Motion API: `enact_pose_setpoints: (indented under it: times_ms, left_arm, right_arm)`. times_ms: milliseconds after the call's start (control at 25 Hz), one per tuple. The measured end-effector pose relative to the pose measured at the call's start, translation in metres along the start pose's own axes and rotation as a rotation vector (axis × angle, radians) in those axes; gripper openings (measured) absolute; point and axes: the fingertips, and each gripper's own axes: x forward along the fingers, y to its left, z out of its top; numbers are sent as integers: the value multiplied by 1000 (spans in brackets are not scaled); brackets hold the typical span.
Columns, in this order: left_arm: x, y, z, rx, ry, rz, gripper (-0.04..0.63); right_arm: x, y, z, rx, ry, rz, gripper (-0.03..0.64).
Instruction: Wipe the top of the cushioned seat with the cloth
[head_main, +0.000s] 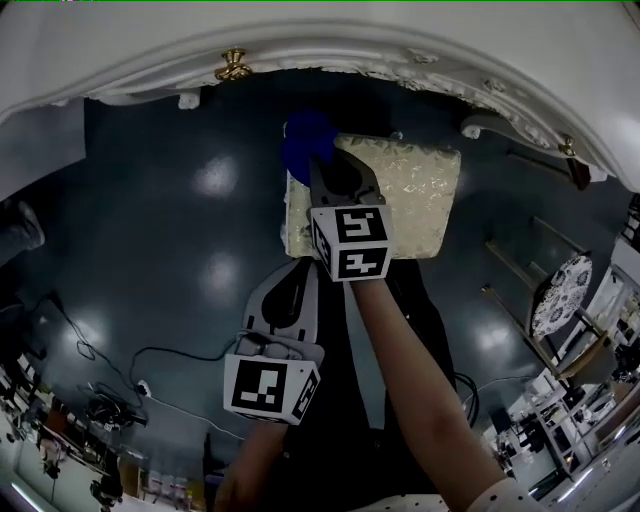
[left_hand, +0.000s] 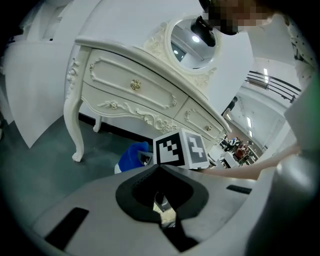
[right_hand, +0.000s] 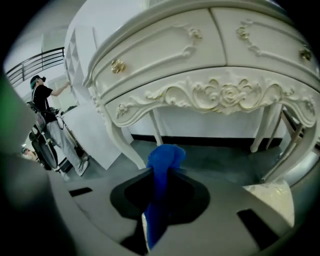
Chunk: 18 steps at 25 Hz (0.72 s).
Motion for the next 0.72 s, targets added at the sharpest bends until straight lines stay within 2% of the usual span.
enact_pose_setpoints:
  times_ms: [360, 560, 720]
  left_arm:
    - [41, -70, -3, 127, 68, -111, -3]
    - [53, -105, -9, 174, 93, -144, -3]
    - [59, -127, -16, 195, 105, -153, -3]
  right_arm:
    - [-90, -127, -8, 136, -104, -219, 60]
    - [-136, -185, -29, 183, -112, -314, 60]
    - [-162, -224, -60, 206, -75, -375, 60]
